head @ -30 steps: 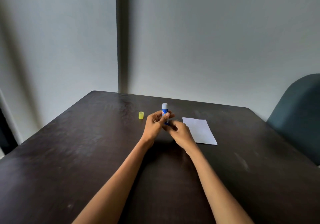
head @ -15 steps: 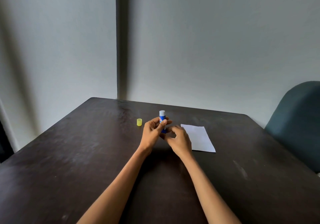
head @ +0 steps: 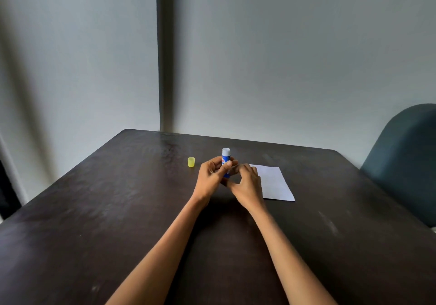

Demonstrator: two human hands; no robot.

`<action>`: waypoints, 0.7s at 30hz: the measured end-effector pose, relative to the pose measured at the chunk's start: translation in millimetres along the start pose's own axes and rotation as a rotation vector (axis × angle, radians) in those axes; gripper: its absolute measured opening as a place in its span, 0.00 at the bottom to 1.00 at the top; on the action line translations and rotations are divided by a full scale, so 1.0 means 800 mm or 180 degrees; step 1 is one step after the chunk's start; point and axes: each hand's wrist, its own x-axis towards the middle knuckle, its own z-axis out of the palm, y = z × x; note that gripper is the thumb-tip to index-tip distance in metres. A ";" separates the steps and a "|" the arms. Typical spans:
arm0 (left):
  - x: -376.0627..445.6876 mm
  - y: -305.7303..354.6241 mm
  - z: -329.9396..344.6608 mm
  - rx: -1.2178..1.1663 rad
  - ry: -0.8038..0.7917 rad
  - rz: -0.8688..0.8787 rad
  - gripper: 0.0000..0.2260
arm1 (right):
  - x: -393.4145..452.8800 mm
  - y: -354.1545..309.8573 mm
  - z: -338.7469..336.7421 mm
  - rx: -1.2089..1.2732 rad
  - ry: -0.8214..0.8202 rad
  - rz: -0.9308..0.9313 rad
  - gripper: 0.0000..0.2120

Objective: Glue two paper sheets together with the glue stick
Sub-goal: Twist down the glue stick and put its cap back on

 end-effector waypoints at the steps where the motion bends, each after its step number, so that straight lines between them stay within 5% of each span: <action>1: 0.001 0.000 0.000 -0.0005 -0.0006 0.0004 0.06 | -0.001 -0.001 0.000 0.0140 -0.0143 -0.0027 0.16; 6: 0.001 0.001 -0.003 -0.0009 0.0013 0.0026 0.07 | 0.001 0.002 -0.010 0.0969 -0.1095 -0.0082 0.14; 11: -0.002 -0.003 0.001 0.0245 -0.0075 0.0099 0.05 | 0.001 0.000 -0.006 -0.0296 0.0190 -0.0027 0.17; 18: 0.000 0.000 -0.007 0.0140 0.0000 0.0149 0.07 | 0.001 0.006 -0.005 0.0770 -0.0875 -0.0308 0.14; 21: -0.002 -0.003 -0.005 0.0226 -0.0029 0.0127 0.05 | 0.004 0.008 -0.006 0.0217 -0.0282 -0.0244 0.13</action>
